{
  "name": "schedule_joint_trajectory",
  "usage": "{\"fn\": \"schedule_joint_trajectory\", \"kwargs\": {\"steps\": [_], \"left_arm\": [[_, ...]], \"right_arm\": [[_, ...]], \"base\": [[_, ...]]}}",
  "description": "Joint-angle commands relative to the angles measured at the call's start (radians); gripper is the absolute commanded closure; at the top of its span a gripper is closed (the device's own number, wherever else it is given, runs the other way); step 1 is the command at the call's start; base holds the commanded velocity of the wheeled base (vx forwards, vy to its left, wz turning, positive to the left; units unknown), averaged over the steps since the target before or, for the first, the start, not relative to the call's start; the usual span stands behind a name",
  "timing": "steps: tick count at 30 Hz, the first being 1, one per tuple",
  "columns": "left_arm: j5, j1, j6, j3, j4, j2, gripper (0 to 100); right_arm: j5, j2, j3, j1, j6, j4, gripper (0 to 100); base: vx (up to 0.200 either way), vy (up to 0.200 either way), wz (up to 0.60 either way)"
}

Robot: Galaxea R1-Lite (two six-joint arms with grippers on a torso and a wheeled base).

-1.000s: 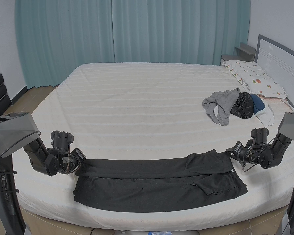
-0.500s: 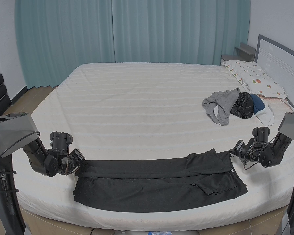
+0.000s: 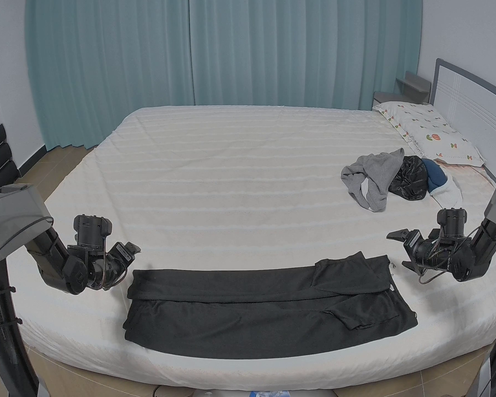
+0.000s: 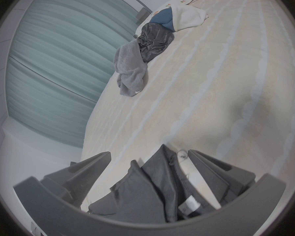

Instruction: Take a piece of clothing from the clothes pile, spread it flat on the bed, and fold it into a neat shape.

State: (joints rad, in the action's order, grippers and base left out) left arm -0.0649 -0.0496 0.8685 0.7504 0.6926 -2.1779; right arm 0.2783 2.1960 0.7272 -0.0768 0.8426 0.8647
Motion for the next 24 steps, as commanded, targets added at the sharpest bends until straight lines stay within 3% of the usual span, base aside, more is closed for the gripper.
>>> {"fn": "schedule_joint_trajectory", "kwargs": {"steps": [1,4,9,13,17,24], "left_arm": [[0.007,0.013,0.02,-0.054,-0.001,0.116,0],[0.007,0.013,0.023,-0.103,-0.001,0.133,0],[0.01,-0.007,0.064,-0.197,0.008,0.141,0],[0.011,-0.024,0.098,-0.22,0.012,0.141,0],[0.059,-0.024,0.104,-0.235,0.01,0.142,0],[0.074,-0.024,0.119,-0.232,0.01,0.138,0]], "right_arm": [[-0.008,-0.159,-0.123,0.052,0.01,0.0,0],[-0.005,-0.237,-0.219,0.095,0.018,0.002,0],[0.041,-0.355,-0.393,0.184,0.02,0.028,0],[0.036,-0.366,-0.459,0.249,0.093,0.08,0],[0.032,-0.321,-0.483,0.282,0.135,0.122,0],[-0.053,-0.179,-0.485,0.325,0.135,0.277,0]], "base": [[0.0,0.0,0.0],[0.0,0.0,0.0],[-0.2,0.0,0.0],[-0.2,0.0,0.0],[0.0,0.0,0.0],[0.0,0.0,0.0]]}}
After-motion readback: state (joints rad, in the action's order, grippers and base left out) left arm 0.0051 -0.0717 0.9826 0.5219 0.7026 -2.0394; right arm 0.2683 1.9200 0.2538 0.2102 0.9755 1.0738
